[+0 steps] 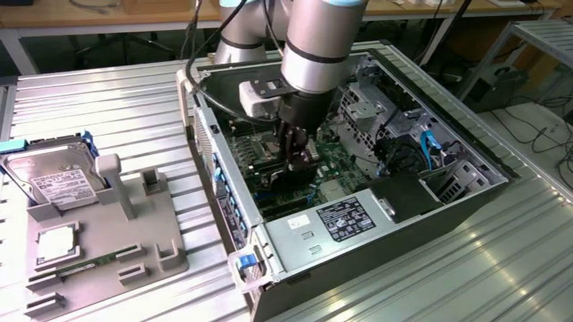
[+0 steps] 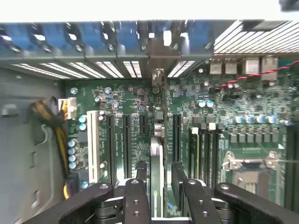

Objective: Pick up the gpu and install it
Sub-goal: 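Insert the gpu into the slot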

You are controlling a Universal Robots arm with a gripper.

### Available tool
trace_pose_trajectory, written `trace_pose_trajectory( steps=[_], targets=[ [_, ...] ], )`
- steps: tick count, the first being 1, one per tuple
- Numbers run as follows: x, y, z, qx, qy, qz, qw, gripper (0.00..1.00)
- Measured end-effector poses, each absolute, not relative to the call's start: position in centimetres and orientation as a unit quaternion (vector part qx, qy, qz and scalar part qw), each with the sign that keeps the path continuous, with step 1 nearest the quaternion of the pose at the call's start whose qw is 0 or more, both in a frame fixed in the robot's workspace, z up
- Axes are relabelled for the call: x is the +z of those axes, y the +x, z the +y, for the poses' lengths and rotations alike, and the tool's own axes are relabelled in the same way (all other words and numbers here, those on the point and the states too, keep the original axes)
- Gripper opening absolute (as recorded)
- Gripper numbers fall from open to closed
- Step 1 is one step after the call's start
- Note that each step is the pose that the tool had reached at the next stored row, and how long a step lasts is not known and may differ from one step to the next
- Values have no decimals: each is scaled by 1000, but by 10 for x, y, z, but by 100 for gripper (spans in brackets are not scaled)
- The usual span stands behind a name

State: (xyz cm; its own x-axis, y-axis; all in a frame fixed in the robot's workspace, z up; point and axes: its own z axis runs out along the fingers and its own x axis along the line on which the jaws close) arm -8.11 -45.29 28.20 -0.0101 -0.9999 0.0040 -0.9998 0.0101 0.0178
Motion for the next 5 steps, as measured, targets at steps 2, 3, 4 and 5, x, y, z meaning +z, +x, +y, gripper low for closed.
trace_pose_trajectory(
  steps=[2, 3, 4, 5],
  targets=[
    [287, -81, -453, -5, 704, -711, 7, 34],
    [287, -81, -453, -5, 704, -711, 7, 21],
    [287, -81, -453, -5, 704, -711, 7, 11],
    [287, -81, -453, -6, 704, -711, 6, 11]
  ],
)
